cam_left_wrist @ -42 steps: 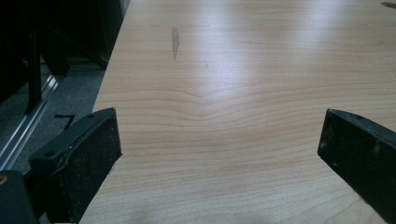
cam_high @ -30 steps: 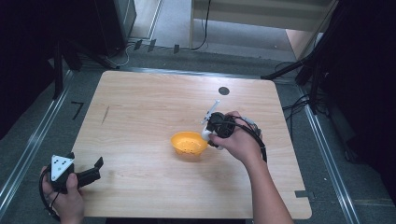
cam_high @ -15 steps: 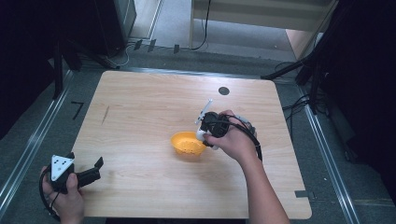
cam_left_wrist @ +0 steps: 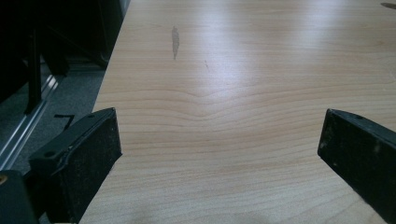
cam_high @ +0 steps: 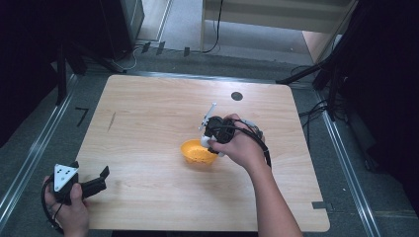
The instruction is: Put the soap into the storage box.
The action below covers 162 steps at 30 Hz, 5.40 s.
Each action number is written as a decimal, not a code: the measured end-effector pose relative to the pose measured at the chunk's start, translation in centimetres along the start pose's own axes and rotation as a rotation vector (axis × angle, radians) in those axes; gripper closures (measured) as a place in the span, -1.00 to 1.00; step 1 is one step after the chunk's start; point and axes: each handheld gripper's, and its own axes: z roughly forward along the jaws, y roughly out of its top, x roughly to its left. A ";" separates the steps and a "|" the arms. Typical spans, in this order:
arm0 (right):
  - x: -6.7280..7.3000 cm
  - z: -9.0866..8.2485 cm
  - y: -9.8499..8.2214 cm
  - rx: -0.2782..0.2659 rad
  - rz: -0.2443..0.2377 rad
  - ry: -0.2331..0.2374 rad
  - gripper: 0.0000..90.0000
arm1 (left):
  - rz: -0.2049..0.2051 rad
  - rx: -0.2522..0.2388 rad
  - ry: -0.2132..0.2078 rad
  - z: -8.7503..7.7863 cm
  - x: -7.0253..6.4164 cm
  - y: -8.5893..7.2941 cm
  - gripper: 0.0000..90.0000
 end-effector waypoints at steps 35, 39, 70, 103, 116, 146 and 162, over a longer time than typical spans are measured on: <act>0.7 3.6 2.6 0.034 -0.069 0.037 0.13 | -0.006 0.000 -0.001 0.0 0.0 0.0 -1.00; 0.7 4.1 2.6 0.031 -0.075 0.041 0.13 | -0.004 0.000 -0.001 0.0 0.0 0.0 -1.00; 0.6 5.6 2.5 0.003 -0.075 0.081 0.05 | -0.003 0.000 -0.003 0.0 0.0 0.0 -1.00; -1.4 0.9 -3.6 -0.102 0.074 0.035 -0.15 | 0.009 0.001 0.003 0.0 -0.1 0.0 -1.00; -1.9 0.7 -7.1 -0.117 0.135 0.011 -0.31 | 0.012 0.001 0.003 0.1 -0.1 0.0 -1.00; -1.4 1.0 -16.3 -0.234 0.341 -0.043 -0.61 | 0.012 0.001 0.005 0.0 -0.1 0.0 -1.00; -0.5 0.8 -20.5 -0.328 0.409 -0.072 -0.69 | 0.013 0.000 0.007 0.0 -0.2 0.0 -1.00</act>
